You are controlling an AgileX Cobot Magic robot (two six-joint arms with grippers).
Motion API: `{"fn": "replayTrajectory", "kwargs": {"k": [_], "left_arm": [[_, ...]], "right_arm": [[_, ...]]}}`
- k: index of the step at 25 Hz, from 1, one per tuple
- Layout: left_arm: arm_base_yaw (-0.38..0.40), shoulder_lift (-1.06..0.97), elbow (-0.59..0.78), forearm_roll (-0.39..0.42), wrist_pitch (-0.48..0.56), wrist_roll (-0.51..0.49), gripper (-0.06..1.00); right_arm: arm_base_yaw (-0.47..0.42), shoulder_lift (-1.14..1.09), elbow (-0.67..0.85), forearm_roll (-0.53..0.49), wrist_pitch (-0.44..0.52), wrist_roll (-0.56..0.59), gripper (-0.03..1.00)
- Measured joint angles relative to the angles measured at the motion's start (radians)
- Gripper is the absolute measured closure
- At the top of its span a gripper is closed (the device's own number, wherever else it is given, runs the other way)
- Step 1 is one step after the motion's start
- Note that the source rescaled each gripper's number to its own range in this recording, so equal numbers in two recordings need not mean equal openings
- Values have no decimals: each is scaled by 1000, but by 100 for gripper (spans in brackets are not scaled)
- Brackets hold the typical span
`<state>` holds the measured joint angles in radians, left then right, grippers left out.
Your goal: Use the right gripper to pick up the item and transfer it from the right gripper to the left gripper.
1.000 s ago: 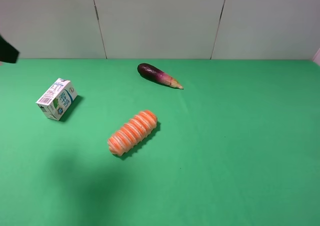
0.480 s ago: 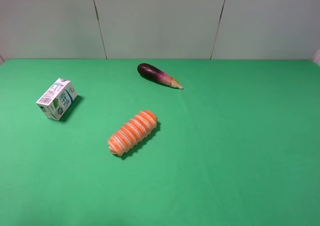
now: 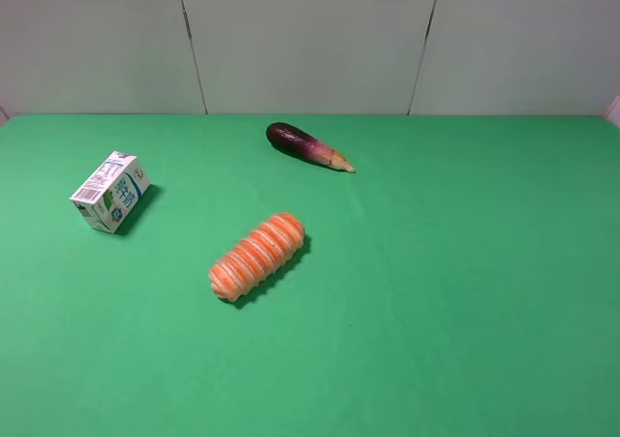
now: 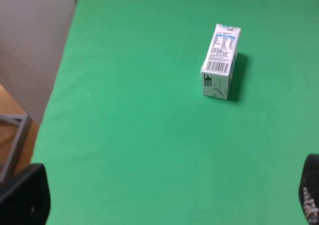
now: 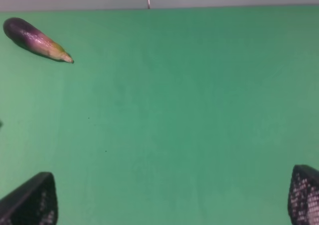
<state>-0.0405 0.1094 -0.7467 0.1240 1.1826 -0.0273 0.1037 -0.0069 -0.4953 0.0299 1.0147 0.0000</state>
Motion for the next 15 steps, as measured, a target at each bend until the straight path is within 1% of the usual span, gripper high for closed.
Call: {"fn": "replayTrajectory", "kwargs": {"k": [5,10,13,15], "left_arm": [[0,-106,114,2,0,-14,-6],[0,-115,199,3,-18,-51,-6],[0,-115,217,3,-54,-75,-5],[0,-115,231,3,-102,-88,-5]], "right_arm": [[0,0,0,0,0,0,-3],[0,0,0,0,0,0,-3],[0,0,0,0,0,0,-3],[0,0,0,0,0,0,-3]]}}
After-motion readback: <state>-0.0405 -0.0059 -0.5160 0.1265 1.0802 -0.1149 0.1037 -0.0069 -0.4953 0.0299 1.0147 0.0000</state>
